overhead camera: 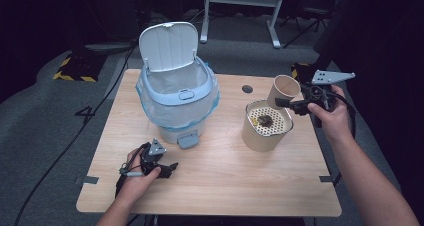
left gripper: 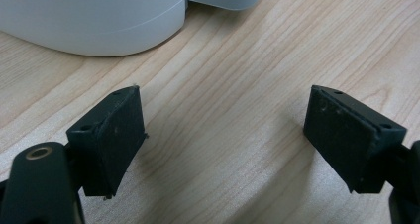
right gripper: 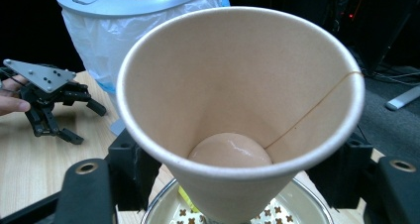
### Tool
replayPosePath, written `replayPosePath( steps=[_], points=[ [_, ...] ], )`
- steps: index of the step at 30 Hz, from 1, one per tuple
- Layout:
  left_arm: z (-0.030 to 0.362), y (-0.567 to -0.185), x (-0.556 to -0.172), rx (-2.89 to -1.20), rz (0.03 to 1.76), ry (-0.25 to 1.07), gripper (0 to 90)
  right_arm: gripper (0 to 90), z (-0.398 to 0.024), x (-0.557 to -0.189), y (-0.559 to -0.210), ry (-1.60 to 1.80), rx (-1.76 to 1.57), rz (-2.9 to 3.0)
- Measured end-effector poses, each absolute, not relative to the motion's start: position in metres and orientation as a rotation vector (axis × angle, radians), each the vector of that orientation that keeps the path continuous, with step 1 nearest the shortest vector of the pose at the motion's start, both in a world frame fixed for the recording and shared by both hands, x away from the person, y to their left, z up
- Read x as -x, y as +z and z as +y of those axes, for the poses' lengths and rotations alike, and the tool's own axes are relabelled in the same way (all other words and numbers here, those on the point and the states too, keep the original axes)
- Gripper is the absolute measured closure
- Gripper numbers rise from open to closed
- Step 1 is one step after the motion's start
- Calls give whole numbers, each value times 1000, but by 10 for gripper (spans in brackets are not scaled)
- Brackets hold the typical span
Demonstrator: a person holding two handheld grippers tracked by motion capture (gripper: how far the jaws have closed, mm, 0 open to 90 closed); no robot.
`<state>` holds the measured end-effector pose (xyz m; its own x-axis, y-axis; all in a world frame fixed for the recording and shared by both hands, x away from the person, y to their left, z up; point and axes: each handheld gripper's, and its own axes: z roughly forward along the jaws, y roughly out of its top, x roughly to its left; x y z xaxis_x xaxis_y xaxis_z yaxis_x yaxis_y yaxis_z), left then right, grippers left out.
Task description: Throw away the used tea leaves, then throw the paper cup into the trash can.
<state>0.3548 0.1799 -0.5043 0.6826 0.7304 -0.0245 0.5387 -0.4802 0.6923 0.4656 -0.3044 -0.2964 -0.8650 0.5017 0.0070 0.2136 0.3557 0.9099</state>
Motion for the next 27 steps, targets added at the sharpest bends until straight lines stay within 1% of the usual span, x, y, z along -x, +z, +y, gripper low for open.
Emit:
replayPosePath(
  steps=[13, 21, 27],
  points=[
    [180, -504, -355, -2202, 970, 359, 162, 296, -282, -481, -268, 1507, -521, 2360],
    [180, -504, -355, -2203, 969, 359, 162, 293, -248, -497, -237, 1546, -413, 2376],
    [180, -504, -355, -2202, 970, 359, 162, 292, -219, -509, -224, 1576, -352, 2395]
  ],
)
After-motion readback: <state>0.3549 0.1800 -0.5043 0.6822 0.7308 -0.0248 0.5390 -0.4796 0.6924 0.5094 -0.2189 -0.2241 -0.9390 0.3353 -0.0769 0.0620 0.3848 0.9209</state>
